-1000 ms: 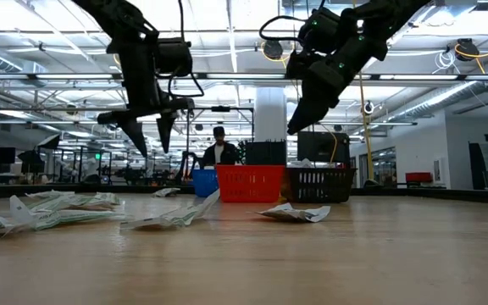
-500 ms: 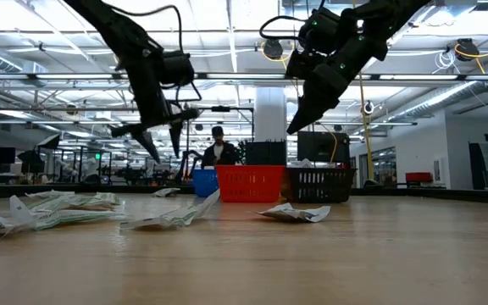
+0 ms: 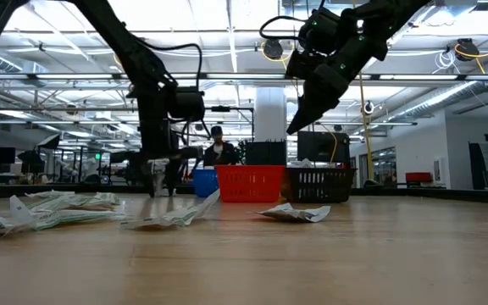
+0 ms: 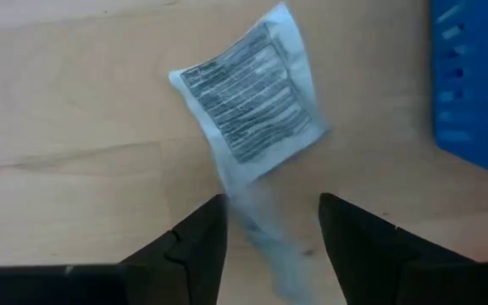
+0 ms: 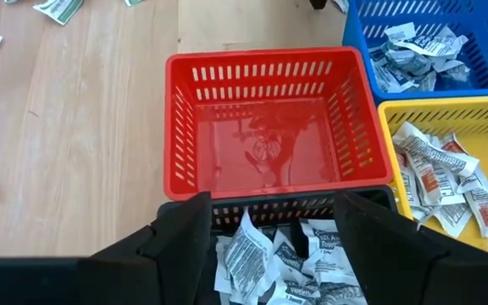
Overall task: Pick & Place First Aid Supplies
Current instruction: Put the top right towelette pack into the black bin
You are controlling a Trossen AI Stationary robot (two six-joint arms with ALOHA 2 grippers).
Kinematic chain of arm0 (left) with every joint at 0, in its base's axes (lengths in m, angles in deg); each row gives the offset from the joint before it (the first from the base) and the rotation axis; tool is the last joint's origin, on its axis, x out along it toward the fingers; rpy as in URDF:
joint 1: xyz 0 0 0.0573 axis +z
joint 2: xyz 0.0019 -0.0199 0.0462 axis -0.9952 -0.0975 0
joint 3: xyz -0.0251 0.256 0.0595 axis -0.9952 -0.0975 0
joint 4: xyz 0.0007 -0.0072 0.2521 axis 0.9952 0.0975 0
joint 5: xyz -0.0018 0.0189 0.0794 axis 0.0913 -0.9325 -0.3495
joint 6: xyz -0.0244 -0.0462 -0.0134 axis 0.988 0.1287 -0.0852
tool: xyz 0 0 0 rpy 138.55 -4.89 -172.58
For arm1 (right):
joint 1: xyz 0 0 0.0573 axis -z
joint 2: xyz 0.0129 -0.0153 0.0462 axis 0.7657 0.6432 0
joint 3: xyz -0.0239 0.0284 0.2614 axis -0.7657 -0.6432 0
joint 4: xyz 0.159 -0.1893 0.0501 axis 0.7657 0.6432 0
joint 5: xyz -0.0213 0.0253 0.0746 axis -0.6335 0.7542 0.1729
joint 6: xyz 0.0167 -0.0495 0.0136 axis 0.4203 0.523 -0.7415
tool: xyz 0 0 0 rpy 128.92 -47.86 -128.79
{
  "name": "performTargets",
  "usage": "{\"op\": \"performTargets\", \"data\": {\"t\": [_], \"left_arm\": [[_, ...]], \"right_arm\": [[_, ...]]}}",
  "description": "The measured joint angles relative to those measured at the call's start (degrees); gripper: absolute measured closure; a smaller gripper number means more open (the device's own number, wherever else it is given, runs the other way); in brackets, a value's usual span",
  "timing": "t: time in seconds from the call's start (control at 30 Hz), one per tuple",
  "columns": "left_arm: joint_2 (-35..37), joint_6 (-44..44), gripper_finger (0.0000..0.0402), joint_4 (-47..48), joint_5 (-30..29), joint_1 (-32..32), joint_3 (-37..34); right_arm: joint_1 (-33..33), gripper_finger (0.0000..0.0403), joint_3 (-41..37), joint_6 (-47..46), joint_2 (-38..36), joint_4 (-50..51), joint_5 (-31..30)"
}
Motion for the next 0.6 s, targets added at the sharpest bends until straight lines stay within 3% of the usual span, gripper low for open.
{"op": "performTargets", "data": {"t": [0.17, 0.33, 0.6], "left_arm": [[-1.97, -0.21, 0.023, 0.82, -0.13, -0.8, 0.14], [-2.0, -0.29, 0.0289, 1.29, -1.37, -1.16, 0.03], [-0.69, -2.11, 0.0392, 2.81, 1.31, -1.09, -0.13]], "right_arm": [[-0.02, 0.0162, 0.0, 0.28, 0.01, -0.02, 0.7], [-0.13, 0.0173, 0.0, 0.34, 0.02, -0.12, 5.76], [-0.83, 0.0202, 0.07, 2.23, 0.02, -0.48, 5.73]]}}
